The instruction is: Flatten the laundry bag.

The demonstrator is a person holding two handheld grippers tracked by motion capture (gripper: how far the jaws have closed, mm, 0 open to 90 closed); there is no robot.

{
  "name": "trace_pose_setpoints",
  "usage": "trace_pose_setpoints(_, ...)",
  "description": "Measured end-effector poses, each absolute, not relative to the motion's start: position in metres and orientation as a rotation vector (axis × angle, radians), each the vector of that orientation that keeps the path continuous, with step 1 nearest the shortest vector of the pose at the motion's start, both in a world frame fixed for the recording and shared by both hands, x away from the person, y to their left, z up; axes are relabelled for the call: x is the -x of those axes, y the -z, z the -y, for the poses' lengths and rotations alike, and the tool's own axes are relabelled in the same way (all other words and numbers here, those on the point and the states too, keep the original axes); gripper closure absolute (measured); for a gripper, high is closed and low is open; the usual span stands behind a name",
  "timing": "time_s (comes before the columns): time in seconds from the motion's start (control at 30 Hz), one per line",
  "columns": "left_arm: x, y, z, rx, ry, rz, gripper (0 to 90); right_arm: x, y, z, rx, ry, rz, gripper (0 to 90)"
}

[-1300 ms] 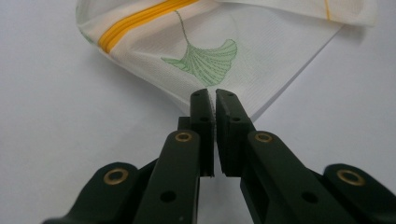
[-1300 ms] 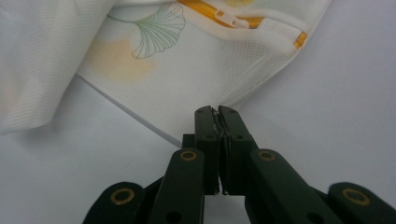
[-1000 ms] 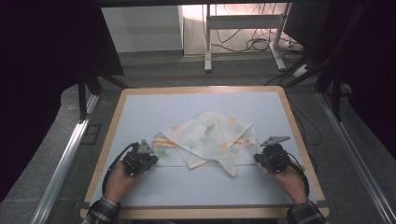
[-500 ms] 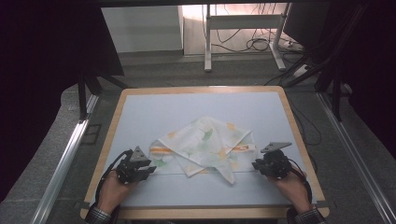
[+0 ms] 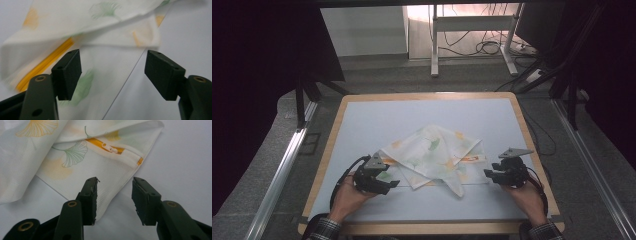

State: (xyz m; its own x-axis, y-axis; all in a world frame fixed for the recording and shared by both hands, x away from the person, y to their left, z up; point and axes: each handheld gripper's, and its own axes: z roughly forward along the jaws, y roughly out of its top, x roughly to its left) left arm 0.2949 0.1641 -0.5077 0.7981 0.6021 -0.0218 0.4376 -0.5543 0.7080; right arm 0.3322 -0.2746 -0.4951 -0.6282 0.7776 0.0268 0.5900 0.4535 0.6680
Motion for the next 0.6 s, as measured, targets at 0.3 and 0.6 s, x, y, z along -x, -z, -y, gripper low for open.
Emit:
trace_pose_setpoints(0.3, -0.303, 0.51, -0.106, -2.259, -0.202, -0.629, 22.7, -0.335, 0.494, 0.278, -1.187, -0.972, -2.398, 49.3)
trace_pose_setpoints(0.6, -0.314, 0.517, -0.059, -2.297, -0.218, -0.52, 25.0, -0.333, 0.491, 0.278, -1.157, -1.0, -2.386, 47.6)
